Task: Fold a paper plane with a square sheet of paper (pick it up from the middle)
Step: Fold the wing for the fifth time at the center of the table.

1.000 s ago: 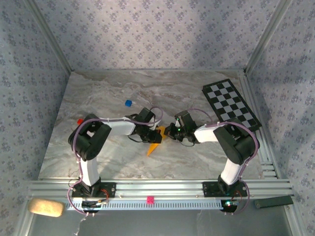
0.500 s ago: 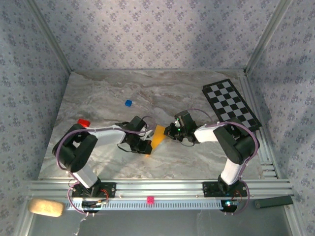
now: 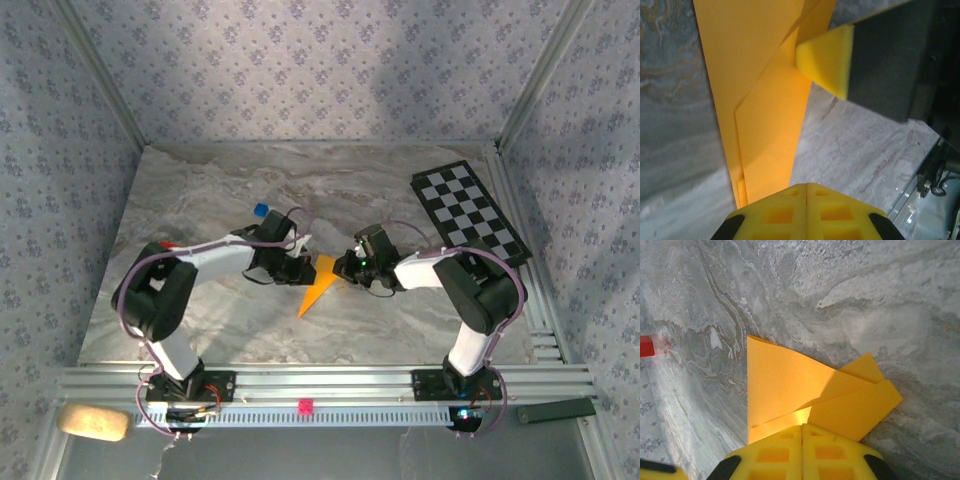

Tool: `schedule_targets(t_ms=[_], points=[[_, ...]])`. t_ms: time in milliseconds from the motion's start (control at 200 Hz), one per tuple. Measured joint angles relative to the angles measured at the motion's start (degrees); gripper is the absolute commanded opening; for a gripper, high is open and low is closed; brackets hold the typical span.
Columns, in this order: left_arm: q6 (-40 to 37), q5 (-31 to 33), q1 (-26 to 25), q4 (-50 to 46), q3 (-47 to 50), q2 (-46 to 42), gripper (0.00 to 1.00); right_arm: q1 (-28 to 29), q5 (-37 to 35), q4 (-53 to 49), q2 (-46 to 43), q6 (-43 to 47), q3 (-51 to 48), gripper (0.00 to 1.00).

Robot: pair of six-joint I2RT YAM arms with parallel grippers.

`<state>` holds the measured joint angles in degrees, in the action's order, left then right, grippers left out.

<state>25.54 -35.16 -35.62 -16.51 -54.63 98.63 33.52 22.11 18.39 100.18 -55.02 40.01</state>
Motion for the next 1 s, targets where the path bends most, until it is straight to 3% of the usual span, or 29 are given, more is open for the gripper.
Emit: schedule_targets(t_ms=[200,510,745,1000], points=[[0.4,-0.3,0.0,0.7,0.2,6.0,0.01,0.0,0.2,-0.3,0.0,0.6,0.3,0.08],[3.6,-1.3,0.4,5.2,3.0,5.2,0.0,-1.5,0.9,-3.0,-1.2,4.8,1.8,0.06],[5.7,-1.2,0.4,6.3,3.6,4.9,0.0,0.8,2.4,-5.8,0.5,8.0,6.8,0.06],[7.1,-0.7,0.3,7.6,3.8,4.9,0.0,-5.3,4.2,-6.4,1.5,7.7,4.0,0.08]])
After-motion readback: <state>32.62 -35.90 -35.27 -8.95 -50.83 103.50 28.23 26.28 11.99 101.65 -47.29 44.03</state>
